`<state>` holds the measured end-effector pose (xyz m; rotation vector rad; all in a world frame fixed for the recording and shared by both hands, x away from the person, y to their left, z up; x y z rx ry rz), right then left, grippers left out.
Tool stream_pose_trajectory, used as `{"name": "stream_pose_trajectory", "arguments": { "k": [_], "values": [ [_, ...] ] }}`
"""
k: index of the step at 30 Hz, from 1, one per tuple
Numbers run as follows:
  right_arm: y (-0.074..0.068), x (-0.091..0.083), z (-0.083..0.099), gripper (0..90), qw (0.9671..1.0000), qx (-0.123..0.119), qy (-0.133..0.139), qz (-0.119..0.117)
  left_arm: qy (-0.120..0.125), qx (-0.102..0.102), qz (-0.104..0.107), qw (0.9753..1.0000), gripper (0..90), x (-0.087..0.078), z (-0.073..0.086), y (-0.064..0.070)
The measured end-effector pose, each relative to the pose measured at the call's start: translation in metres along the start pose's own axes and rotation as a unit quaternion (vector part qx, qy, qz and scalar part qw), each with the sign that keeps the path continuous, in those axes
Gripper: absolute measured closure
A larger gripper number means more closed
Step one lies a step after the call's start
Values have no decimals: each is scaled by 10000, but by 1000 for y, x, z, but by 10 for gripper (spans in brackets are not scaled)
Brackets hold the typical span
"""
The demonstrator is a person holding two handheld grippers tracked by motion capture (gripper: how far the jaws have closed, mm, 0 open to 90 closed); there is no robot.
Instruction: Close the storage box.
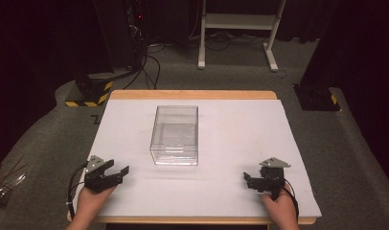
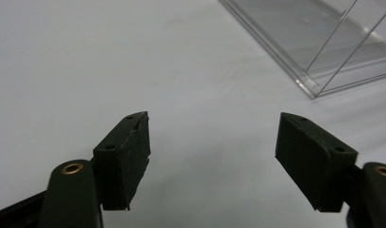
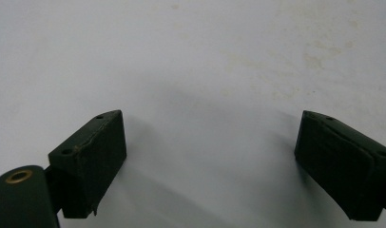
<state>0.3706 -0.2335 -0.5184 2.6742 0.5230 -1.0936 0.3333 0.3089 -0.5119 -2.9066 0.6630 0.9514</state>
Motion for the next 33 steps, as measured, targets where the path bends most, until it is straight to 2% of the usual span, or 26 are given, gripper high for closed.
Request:
{"name": "stream_pose_trajectory", "arguments": {
  "k": [4, 6, 7, 8, 17, 33],
  "values": [
    [0, 0, 0, 102, 10000, -2, 0, 0, -355, 141, -77, 9992, 233, 7, 3, 1],
    [0, 0, 0, 102, 10000, -17, 6, 9, -639, 242, -85, 9976, 185, 14, 3, 4],
    [0, 0, 0, 102, 10000, -11, 2, 10, -719, 400, -162, 9965, 147, 15, 3, 8],
    [0, 0, 0, 102, 10000, -8, 1, 10, -685, 486, -192, 9963, 142, 15, 4, 9],
    [0, 0, 0, 102, 10000, -22, 2, 17, -681, 391, -130, 9968, 161, 15, 4, 8],
    [0, 0, 0, 102, 10000, -25, 3, 19, -676, 391, -122, 9969, 160, 15, 4, 8]
  ]
}}
Point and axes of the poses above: each handheld gripper's, and its own axes: x roughly forward along the jaws, z roughly out of its underside, y roughly to its right, the point moved 2 cm from there along x, roughly forward along the jaws, and after that the axes turned 4 degrees about z, right-handed, at the moved point
